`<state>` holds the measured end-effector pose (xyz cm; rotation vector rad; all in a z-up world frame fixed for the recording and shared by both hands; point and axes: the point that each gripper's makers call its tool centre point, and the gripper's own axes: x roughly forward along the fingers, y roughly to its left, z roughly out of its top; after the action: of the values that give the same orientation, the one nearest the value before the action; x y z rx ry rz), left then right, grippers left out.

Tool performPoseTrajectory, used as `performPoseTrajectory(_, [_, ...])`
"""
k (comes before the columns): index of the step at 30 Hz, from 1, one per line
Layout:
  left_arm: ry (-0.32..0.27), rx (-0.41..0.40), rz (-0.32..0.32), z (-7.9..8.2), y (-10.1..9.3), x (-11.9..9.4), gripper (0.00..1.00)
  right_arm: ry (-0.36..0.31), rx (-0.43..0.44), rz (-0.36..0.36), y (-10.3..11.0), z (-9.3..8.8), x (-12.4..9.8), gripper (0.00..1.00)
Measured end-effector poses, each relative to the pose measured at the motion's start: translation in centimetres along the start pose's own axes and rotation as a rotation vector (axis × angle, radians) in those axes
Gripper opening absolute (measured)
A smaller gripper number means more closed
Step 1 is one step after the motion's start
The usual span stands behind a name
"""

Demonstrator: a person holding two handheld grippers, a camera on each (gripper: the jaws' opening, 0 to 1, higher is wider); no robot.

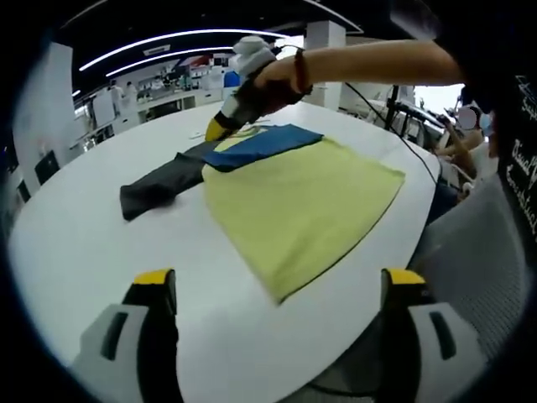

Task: Fold the garment on the visible template until the final outline fits inside the template.

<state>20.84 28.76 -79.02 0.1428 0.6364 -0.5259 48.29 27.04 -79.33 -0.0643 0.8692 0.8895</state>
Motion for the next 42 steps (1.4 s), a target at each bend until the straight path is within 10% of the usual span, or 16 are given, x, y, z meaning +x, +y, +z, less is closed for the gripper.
performPoseTrajectory(17, [-0.024, 0.008, 0.064, 1.4, 2.4, -0.2, 0.99, 0.011, -0.121, -0.032, -2.2, -2.4, -3.6, 0.99])
performPoseTrajectory(42, [-0.088, 0.055, 0.136, 6.2, 6.8, 1.5, 0.99, -0.051, -0.074, -0.098, -8.8, -7.7, -14.4, 0.99])
